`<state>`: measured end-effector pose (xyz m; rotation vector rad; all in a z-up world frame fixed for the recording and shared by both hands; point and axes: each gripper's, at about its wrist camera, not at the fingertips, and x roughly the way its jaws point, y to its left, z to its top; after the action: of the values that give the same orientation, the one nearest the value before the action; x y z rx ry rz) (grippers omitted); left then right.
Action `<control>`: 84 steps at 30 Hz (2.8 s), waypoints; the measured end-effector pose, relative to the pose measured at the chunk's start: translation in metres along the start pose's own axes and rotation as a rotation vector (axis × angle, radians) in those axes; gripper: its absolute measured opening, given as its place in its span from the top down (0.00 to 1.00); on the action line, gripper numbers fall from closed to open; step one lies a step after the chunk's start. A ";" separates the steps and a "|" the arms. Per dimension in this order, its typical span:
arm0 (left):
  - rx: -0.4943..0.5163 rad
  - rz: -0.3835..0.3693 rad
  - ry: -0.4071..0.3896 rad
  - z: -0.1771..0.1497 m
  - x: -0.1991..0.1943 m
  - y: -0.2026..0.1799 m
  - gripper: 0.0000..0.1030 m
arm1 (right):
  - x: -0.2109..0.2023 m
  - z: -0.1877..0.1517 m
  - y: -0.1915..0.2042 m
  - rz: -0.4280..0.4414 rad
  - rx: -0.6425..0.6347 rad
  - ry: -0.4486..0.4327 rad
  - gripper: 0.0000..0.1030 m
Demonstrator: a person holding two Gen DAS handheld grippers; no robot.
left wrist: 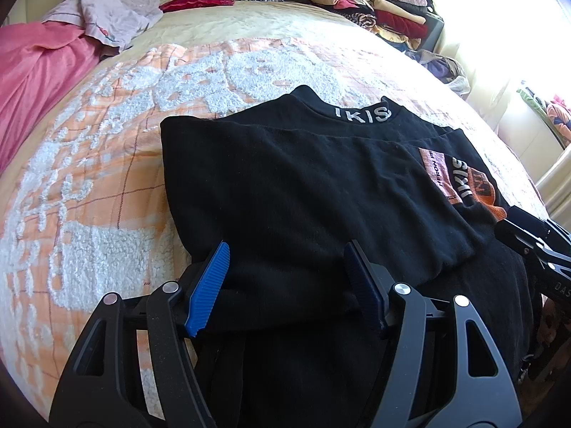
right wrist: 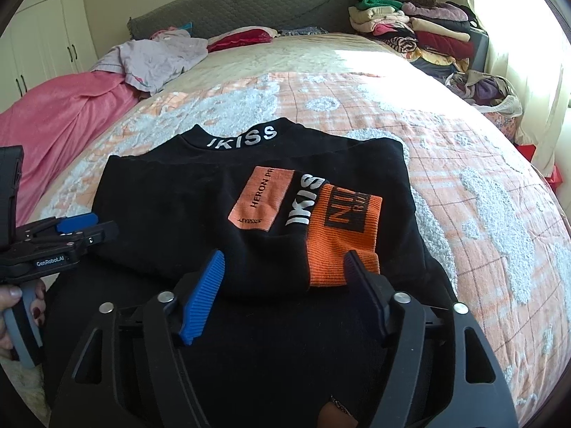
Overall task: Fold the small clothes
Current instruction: 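Move both open tools back to the hem of the black sweatshirt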
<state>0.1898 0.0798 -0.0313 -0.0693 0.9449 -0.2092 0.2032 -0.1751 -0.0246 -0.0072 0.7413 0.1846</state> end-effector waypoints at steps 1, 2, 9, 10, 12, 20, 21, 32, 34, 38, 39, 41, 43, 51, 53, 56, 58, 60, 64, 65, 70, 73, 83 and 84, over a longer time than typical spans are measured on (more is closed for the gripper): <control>0.000 0.000 0.000 0.000 0.000 0.000 0.43 | -0.002 0.000 -0.001 0.003 0.005 -0.003 0.26; -0.001 0.000 0.000 0.000 0.000 0.000 0.43 | -0.003 -0.001 -0.001 0.002 0.009 -0.005 0.23; -0.006 -0.006 -0.007 -0.001 -0.009 0.001 0.38 | -0.013 -0.003 -0.004 -0.010 0.033 -0.028 0.14; -0.009 -0.007 -0.009 -0.001 -0.010 0.001 0.36 | -0.014 -0.003 -0.004 -0.012 0.038 -0.031 0.13; -0.012 -0.009 -0.014 -0.001 -0.014 0.002 0.34 | -0.017 -0.004 -0.006 -0.018 0.044 -0.038 0.10; -0.011 0.000 -0.048 -0.005 -0.033 0.004 0.27 | -0.032 -0.010 -0.013 -0.030 0.083 -0.063 0.09; -0.009 0.002 -0.055 -0.006 -0.036 0.004 0.26 | -0.035 -0.012 -0.014 -0.029 0.088 -0.067 0.08; -0.012 0.030 -0.102 -0.013 -0.061 0.005 0.09 | -0.065 -0.017 -0.023 -0.049 0.129 -0.128 0.05; -0.014 0.030 -0.109 -0.014 -0.066 0.004 0.09 | -0.072 -0.018 -0.024 -0.050 0.134 -0.138 0.05; -0.030 0.013 -0.138 -0.016 -0.080 0.004 0.09 | -0.085 -0.022 -0.026 -0.046 0.140 -0.151 0.05; -0.035 0.008 -0.146 -0.019 -0.085 0.004 0.09 | -0.088 -0.023 -0.026 -0.045 0.140 -0.155 0.05; -0.042 0.007 -0.157 -0.024 -0.091 0.004 0.09 | -0.095 -0.024 -0.026 -0.038 0.142 -0.164 0.05; -0.051 0.012 -0.163 -0.030 -0.097 0.005 0.09 | -0.101 -0.025 -0.027 -0.036 0.145 -0.173 0.05; -0.099 0.004 -0.201 -0.052 -0.123 0.007 0.09 | -0.132 -0.030 -0.029 -0.012 0.134 -0.211 0.05; -0.107 0.008 -0.203 -0.059 -0.128 0.007 0.09 | -0.141 -0.034 -0.030 -0.010 0.128 -0.218 0.05; -0.126 0.005 -0.206 -0.069 -0.135 0.007 0.09 | -0.152 -0.039 -0.033 -0.008 0.129 -0.231 0.05; -0.137 0.014 -0.204 -0.076 -0.139 0.009 0.09 | -0.158 -0.042 -0.035 -0.009 0.135 -0.240 0.05; -0.144 0.025 -0.198 -0.081 -0.143 0.010 0.09 | -0.164 -0.046 -0.037 -0.005 0.137 -0.250 0.05; -0.145 0.049 -0.199 -0.092 -0.152 0.011 0.09 | -0.174 -0.053 -0.040 0.007 0.141 -0.255 0.05; -0.144 0.055 -0.198 -0.095 -0.154 0.011 0.09 | -0.176 -0.055 -0.041 0.008 0.140 -0.252 0.05; -0.146 0.075 -0.186 -0.108 -0.159 0.011 0.09 | -0.184 -0.068 -0.046 0.007 0.140 -0.242 0.05; -0.148 0.080 -0.175 -0.116 -0.160 0.010 0.09 | -0.186 -0.076 -0.049 0.003 0.141 -0.230 0.05; -0.145 0.097 -0.150 -0.139 -0.160 0.005 0.09 | -0.184 -0.106 -0.061 0.000 0.126 -0.163 0.05; -0.141 0.101 -0.145 -0.141 -0.159 0.004 0.09 | -0.183 -0.110 -0.062 0.004 0.125 -0.150 0.05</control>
<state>-0.0139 0.1215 0.0126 -0.1641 0.8153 -0.0429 0.0079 -0.2738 0.0138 0.1258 0.6020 0.1408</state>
